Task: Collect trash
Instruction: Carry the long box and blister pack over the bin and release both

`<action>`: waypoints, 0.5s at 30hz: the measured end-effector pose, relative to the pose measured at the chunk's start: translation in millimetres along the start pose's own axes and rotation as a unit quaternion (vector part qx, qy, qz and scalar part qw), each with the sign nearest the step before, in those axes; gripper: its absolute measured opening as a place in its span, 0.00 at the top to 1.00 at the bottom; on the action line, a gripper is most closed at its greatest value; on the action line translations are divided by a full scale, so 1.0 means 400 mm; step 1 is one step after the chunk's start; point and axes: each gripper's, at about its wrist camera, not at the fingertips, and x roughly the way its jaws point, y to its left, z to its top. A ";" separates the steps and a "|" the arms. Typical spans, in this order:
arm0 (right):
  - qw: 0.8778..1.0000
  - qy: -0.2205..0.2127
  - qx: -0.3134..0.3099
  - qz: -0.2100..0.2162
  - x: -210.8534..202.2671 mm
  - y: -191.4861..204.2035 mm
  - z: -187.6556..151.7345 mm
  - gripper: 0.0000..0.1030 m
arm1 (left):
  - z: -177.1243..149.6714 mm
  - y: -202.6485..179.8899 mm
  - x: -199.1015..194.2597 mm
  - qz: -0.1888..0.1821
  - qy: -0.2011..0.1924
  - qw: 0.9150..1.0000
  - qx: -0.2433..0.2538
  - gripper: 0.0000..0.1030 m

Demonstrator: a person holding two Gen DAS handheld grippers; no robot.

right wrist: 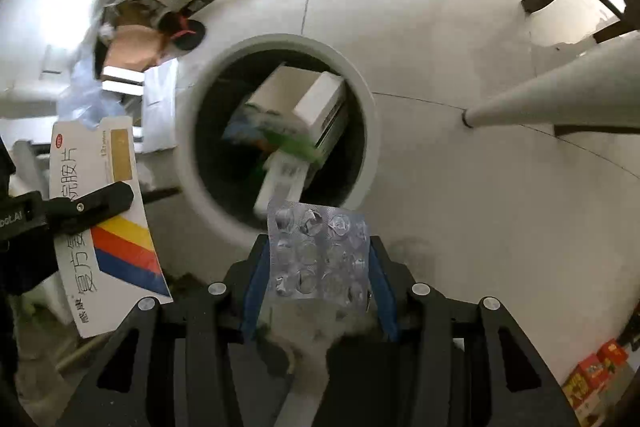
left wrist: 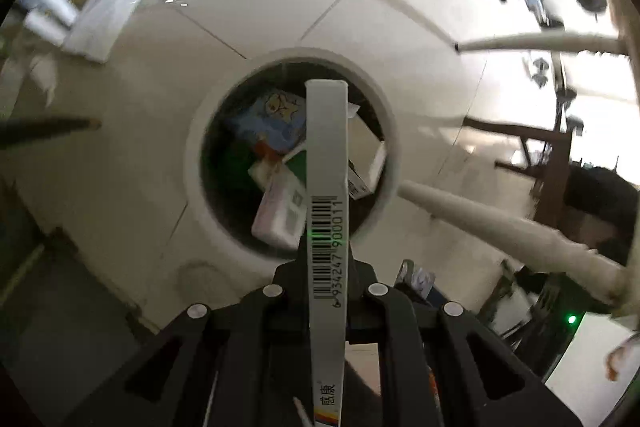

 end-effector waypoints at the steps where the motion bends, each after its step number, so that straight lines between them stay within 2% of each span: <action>1: 1.000 0.002 -0.003 -0.001 0.031 -0.003 0.012 0.49 | 0.013 0.000 0.020 0.008 0.003 1.000 0.009 0.92; 5: 1.000 0.004 -0.012 0.008 0.117 -0.010 0.041 0.48 | 0.041 -0.007 0.070 0.020 0.015 0.999 0.041 0.91; 8: 1.000 0.006 -0.016 0.017 0.147 -0.007 0.048 0.44 | 0.048 -0.014 0.092 0.050 0.026 0.997 0.053 0.86; 9: 1.000 0.002 -0.019 0.018 0.150 -0.005 0.050 0.38 | 0.047 -0.016 0.090 0.059 0.025 0.996 0.057 0.71; 10: 0.999 0.001 -0.022 0.023 0.154 -0.001 0.052 0.36 | 0.042 -0.016 0.082 0.063 0.023 0.996 0.058 0.39; 12: 0.999 -0.001 -0.024 0.035 0.157 0.005 0.055 0.30 | 0.034 -0.011 0.064 0.066 0.012 0.996 0.052 0.05; 15: 0.998 0.000 -0.028 0.053 0.147 0.017 0.049 0.27 | 0.026 0.004 0.045 0.077 0.004 0.996 0.041 0.05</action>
